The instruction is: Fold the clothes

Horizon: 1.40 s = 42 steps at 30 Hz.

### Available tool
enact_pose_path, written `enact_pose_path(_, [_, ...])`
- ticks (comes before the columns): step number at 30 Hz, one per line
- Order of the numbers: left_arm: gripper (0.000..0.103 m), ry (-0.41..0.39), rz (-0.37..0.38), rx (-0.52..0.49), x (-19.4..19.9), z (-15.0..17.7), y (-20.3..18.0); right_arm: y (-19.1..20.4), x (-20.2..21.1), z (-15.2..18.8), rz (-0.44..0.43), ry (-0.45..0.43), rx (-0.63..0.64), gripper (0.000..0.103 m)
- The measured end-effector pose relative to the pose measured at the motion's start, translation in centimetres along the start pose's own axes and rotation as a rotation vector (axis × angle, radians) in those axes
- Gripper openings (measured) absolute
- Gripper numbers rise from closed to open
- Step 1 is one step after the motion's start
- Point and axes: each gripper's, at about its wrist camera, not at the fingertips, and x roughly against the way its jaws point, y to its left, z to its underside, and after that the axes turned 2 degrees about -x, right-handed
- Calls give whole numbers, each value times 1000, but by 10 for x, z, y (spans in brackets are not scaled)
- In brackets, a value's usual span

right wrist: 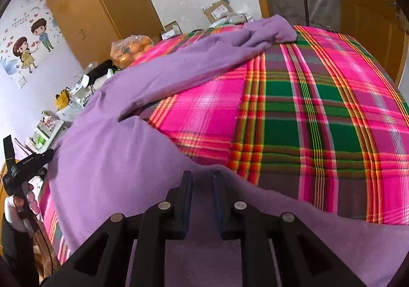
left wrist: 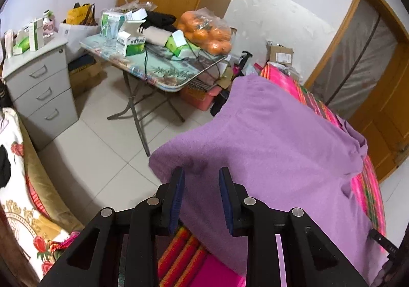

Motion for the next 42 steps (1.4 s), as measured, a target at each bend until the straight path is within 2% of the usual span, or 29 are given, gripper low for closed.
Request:
enact_pose_path(4, [29, -4, 46, -40, -9, -13, -21, 17, -6, -3, -46, 12, 36, 19])
enact_pose_path(6, [29, 11, 44, -51, -22, -18, -24, 21, -10, -3, -55, 17, 40, 20])
enact_pose_path(8, [28, 38, 18, -38, -35, -19, -19, 22, -12, -4, -59, 19, 39, 20])
enact_pose_path(12, [28, 22, 54, -20, -39, -21, -8, 11, -9, -5, -39, 3, 6, 20])
enact_pose_path(16, [28, 18, 58, 16, -37, -25, -5, 14, -8, -9, -52, -10, 15, 20])
enact_pose_path(19, [28, 3, 53, -11, -26, -23, -19, 27, -9, -16, -99, 0, 52, 20])
enact_pose_path(23, [28, 17, 123, -70, -20, -14, -51, 54, -20, -30, -153, 13, 112, 20])
enact_pose_path(27, [28, 53, 166, -122, -26, -2, -74, 88, -54, -44, -242, 106, 173, 20])
enact_pose_path(31, [28, 82, 175, -167, -32, 7, -87, 87, -92, -56, -242, 169, 126, 18])
enact_pose_path(32, [28, 86, 172, -171, -34, 8, -86, 80, -98, -61, -244, 161, 87, 9])
enact_pose_path(33, [28, 91, 169, -174, -35, 9, -85, 64, -103, -66, -247, 154, 4, 6])
enact_pose_path(34, [28, 95, 166, -178, -36, 10, -84, 54, -101, -68, -247, 146, -40, 2])
enact_pose_path(36, [28, 101, 159, -187, -38, 11, -82, 36, -94, -71, -243, 128, -100, 4])
enact_pose_path(37, [28, 100, 151, -196, -37, 11, -82, 32, -84, -69, -236, 113, -93, 11])
enact_pose_path(38, [28, 99, 146, -202, -36, 11, -82, 30, -72, -66, -227, 96, -77, 11])
enact_pose_path(42, [28, 105, 166, -222, -30, 16, -89, 14, -22, -32, -293, 76, -68, 12])
